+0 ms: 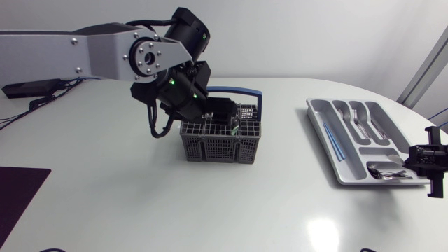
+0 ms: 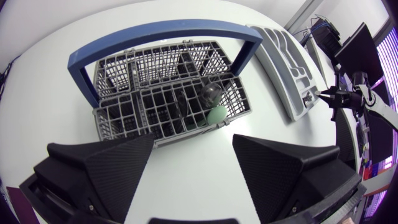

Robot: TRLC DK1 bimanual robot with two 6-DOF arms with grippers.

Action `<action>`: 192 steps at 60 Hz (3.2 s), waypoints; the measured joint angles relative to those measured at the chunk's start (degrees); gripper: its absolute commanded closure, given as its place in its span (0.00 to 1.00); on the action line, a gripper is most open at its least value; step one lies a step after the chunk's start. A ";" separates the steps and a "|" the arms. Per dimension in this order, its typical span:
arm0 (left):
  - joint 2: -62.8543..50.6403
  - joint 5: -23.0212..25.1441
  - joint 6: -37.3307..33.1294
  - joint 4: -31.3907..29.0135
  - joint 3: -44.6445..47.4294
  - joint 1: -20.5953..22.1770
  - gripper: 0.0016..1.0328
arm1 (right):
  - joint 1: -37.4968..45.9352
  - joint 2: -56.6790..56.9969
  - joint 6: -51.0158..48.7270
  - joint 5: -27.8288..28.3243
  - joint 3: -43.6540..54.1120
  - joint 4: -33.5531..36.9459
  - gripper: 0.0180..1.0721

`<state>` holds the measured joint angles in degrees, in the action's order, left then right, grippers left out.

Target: Unload the cutlery basket into the drawer organizer.

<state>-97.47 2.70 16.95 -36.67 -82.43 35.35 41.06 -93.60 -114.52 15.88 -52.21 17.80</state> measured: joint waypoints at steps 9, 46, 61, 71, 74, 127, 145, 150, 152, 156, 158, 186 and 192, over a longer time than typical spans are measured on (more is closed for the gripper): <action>-0.22 0.42 1.84 -1.88 -1.25 -0.33 0.14 | 0.00 -0.20 -0.39 -3.26 3.21 -5.77 0.32; -4.98 -2.21 10.86 -14.08 -11.08 -0.31 0.09 | -3.85 14.47 8.00 0.70 4.57 0.63 0.05; -5.53 -4.55 14.82 -14.10 -12.48 0.46 0.09 | -8.07 19.28 18.91 5.14 2.34 8.15 0.05; -6.86 -4.98 14.99 -14.08 -13.64 0.46 0.09 | -12.68 21.92 26.84 6.05 2.05 12.09 0.05; -7.19 -5.01 14.99 -14.08 -13.75 0.46 0.09 | -13.94 22.40 29.29 6.43 2.05 12.90 0.05; -13.22 -5.97 11.82 -9.57 -16.33 -0.13 0.16 | -41.88 29.97 64.30 7.93 4.81 15.63 0.05; -14.99 -3.17 8.44 -8.41 -16.63 -2.36 0.24 | -48.39 29.97 69.55 7.74 7.45 13.38 0.05; -15.21 -2.14 7.80 -8.41 -16.63 -2.36 0.26 | -48.96 29.97 69.90 7.67 7.45 13.27 0.05; -15.23 -1.31 7.37 -8.39 -16.63 -2.36 0.27 | -49.27 29.97 70.12 7.43 7.56 13.05 0.05; -15.30 -0.46 6.95 -8.41 -16.63 -2.36 0.30 | -49.68 29.97 70.66 7.02 7.80 12.41 0.05; -15.37 -0.13 6.82 -8.39 -16.63 -2.36 0.30 | -49.90 29.97 70.82 6.86 7.96 12.15 0.05; -15.91 0.07 5.66 -8.48 -16.63 -2.34 0.44 | -51.54 29.97 71.34 6.27 8.94 11.26 0.05; -15.93 0.07 5.49 -8.48 -16.63 -2.25 0.44 | -51.87 29.97 71.71 5.77 9.35 10.73 0.05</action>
<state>-113.40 2.76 22.44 -45.15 -99.07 33.10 -10.81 -63.64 -42.81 21.65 -42.85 28.53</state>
